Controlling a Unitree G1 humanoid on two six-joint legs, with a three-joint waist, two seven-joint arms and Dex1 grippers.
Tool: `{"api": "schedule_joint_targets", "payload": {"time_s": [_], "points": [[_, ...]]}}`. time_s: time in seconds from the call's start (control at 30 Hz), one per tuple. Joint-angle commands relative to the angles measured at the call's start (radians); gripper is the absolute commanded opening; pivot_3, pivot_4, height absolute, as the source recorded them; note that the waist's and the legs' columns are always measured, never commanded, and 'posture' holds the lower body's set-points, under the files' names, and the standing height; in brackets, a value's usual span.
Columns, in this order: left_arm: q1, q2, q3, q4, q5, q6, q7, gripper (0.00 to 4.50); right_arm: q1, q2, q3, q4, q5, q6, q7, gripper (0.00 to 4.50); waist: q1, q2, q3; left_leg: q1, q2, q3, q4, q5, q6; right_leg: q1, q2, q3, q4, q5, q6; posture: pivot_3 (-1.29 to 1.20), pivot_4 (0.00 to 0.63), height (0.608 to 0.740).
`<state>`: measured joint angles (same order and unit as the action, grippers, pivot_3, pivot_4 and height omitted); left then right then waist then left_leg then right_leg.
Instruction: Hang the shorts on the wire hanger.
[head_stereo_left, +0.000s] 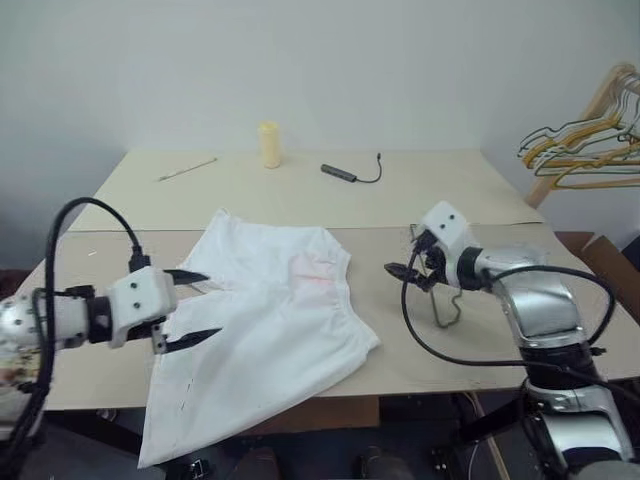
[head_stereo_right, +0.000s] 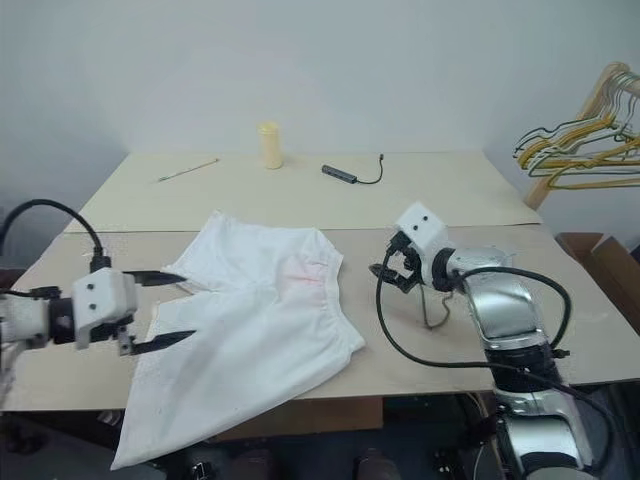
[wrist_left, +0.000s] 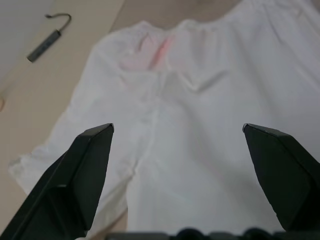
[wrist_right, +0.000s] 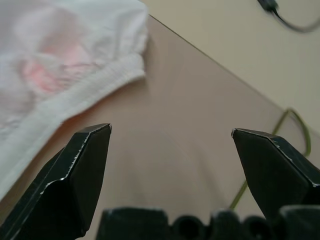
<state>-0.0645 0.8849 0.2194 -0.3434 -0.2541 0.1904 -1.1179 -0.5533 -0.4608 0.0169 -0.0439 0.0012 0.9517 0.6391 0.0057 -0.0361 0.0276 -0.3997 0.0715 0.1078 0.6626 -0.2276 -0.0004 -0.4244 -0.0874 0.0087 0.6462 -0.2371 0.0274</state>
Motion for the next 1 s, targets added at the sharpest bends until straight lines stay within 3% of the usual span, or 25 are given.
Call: {"api": "schedule_joint_targets", "payload": {"time_s": [0.03,0.17,0.3,0.53,0.8,0.9,1.0], "points": [[-0.085,-0.022,-0.054,0.023,0.0,-0.012,0.031,4.5,-0.029,0.073,-0.074,0.089,-0.003,0.047,-0.155,4.47,-0.009,0.0,0.0,0.0,0.0,0.0,0.0,0.0,0.0,0.0,0.0,0.0,0.0,0.0,0.0,-0.01,0.0,0.74],[-0.205,-0.059,-0.121,0.064,-0.03,-0.002,0.022,4.5,-0.033,0.152,-0.119,0.188,0.016,-0.029,-0.267,4.47,-0.03,0.001,0.0,-0.001,0.0,0.0,0.0,0.0,0.0,0.0,0.0,0.001,0.0,0.001,0.002,-0.03,0.0,0.74],[-0.258,-0.078,-0.161,0.079,-0.044,0.002,0.008,4.5,-0.033,0.163,-0.125,0.235,0.022,-0.078,-0.318,4.47,-0.054,0.001,0.0,0.0,-0.002,-0.001,0.0,0.0,0.001,0.001,0.0,0.002,-0.001,0.001,0.003,-0.04,0.0,0.74],[-0.24,-0.067,-0.171,0.057,-0.084,0.012,-0.026,4.5,-0.026,0.138,-0.106,0.308,0.058,-0.071,-0.285,4.47,-0.098,0.001,0.0,0.0,-0.002,-0.003,0.0,0.001,0.001,0.001,0.001,0.003,-0.001,0.001,0.003,-0.03,0.0,0.74],[-0.215,-0.044,-0.155,0.035,-0.098,0.023,-0.032,4.5,-0.016,0.117,-0.064,0.314,0.079,-0.089,-0.224,4.47,-0.105,0.001,0.0,0.001,-0.002,-0.003,0.0,0.001,0.001,0.002,0.001,0.003,-0.001,0.001,0.004,-0.02,0.0,0.74],[-0.202,-0.04,-0.159,0.028,-0.091,0.022,-0.025,4.5,-0.039,0.116,-0.066,0.354,0.09,-0.005,-0.216,3.93,-0.103,0.001,0.0,0.001,-0.002,-0.003,0.0,0.001,0.001,0.003,0.001,0.003,-0.001,0.001,0.004,-0.02,0.0,0.74],[-0.203,-0.039,-0.163,0.027,-0.09,0.023,-0.022,4.5,-0.054,0.114,-0.055,0.397,0.068,0.03,-0.24,2.86,-0.103,0.0,0.0,0.002,-0.002,-0.004,0.0,0.001,0.001,0.003,0.001,0.003,-0.001,0.002,0.004,-0.01,0.0,0.74]]}}
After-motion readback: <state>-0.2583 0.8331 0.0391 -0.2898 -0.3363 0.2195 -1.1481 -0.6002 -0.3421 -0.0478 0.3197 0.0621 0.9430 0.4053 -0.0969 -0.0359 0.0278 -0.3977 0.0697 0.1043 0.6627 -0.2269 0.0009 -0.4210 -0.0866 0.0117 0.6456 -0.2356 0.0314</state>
